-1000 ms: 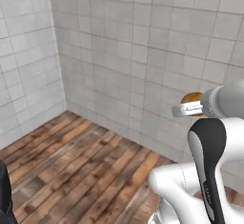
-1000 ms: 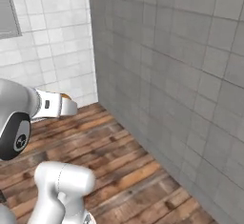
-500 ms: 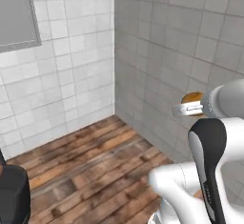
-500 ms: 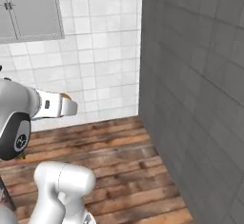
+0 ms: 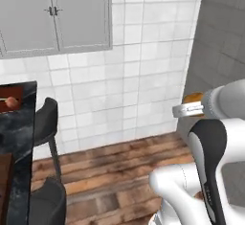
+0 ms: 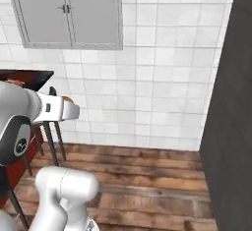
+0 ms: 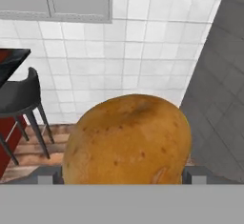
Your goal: Gather the onion and potato from the fridge and place them on a tray on the dining counter. Then gather the steak and fish from the fridge and place them on the other tray.
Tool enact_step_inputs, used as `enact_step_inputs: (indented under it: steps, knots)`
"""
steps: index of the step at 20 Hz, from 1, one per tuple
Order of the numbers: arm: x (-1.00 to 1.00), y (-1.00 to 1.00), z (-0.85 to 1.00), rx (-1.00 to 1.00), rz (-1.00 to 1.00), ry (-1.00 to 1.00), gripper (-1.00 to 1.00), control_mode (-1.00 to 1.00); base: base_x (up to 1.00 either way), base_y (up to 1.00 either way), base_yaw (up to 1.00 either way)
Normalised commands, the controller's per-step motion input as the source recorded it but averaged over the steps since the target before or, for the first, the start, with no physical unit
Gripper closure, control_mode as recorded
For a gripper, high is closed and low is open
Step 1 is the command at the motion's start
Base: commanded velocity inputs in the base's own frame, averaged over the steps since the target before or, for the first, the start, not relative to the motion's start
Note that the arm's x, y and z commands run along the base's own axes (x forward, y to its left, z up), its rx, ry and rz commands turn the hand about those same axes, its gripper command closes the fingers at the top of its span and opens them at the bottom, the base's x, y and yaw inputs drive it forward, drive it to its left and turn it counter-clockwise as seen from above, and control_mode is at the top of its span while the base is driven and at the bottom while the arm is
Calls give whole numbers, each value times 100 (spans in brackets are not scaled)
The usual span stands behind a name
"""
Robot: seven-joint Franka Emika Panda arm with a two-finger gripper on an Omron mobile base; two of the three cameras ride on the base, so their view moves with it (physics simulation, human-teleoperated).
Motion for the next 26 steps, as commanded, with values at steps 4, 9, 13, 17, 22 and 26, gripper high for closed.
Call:
enact_step_inputs:
  steps: [4, 9, 13, 17, 22, 26]
  knots:
    - [0, 0, 0, 0, 0, 0, 100, 100, 100, -8, 60]
    - [0, 0, 0, 0, 0, 0, 100, 100, 100, -23, 62]
    - [0, 0, 0, 0, 0, 0, 100, 100, 67, -33, 66]
    - [0, 0, 0, 0, 0, 0, 100, 100, 21, -24, 63]
    - [0, 0, 0, 0, 0, 0, 100, 100, 0, -16, 56]
    - [0, 0, 0, 0, 0, 0, 100, 100, 29, -19, 42]
